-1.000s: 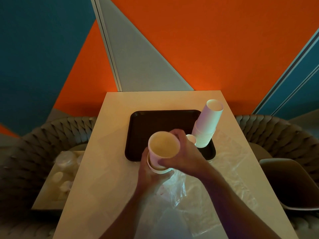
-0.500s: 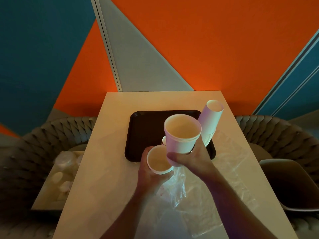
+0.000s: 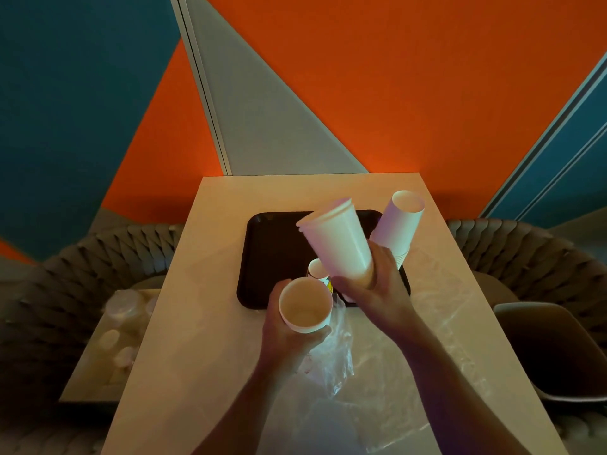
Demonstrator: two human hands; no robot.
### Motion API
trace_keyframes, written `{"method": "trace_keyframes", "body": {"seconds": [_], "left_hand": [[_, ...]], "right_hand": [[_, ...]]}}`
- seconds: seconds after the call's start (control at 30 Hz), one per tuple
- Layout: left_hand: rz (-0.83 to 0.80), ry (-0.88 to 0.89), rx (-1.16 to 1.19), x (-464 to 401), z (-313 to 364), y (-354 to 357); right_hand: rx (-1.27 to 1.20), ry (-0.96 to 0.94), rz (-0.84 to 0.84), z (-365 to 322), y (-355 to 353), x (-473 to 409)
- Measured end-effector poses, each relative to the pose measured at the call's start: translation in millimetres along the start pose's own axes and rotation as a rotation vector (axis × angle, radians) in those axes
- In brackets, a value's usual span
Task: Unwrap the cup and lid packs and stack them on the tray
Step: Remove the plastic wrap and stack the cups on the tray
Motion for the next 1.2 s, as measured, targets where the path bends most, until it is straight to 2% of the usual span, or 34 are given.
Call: {"method": "trace_keyframes", "body": {"seconds": [0.13,0.33,0.67,0.9,1.2], "left_hand": [[0.005,0.017,-0.004,1,0,1],[-0.01,0.03,-0.033,0,-4,-1],[-0.008,0.035,-0.062,-1,-9,-2],[-0.01,0.064,-0.078,-2,-8,-2],[-0.004,0.082,-0.08,0,-5,-2]], "right_hand": [[0.031,-0.069,0.16,-8,-21,-3],[0.241,-0.208,0.404,-24,-52,-10],[0.369,-0.166,0.586,-48,-95,-15],[0.508,-0.056,0.504,-38,-106,-31],[0.649,-0.221,0.36,-22,-108,-76]]}}
Point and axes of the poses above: each hand's wrist, its own x-axis away from the middle knuckle, its own y-axis out of the palm, z = x × y, the point moved 1 cm from there along -x, towards the middle knuckle, and after that the axes turned 4 degrees about -z, right-handed, at the moved point
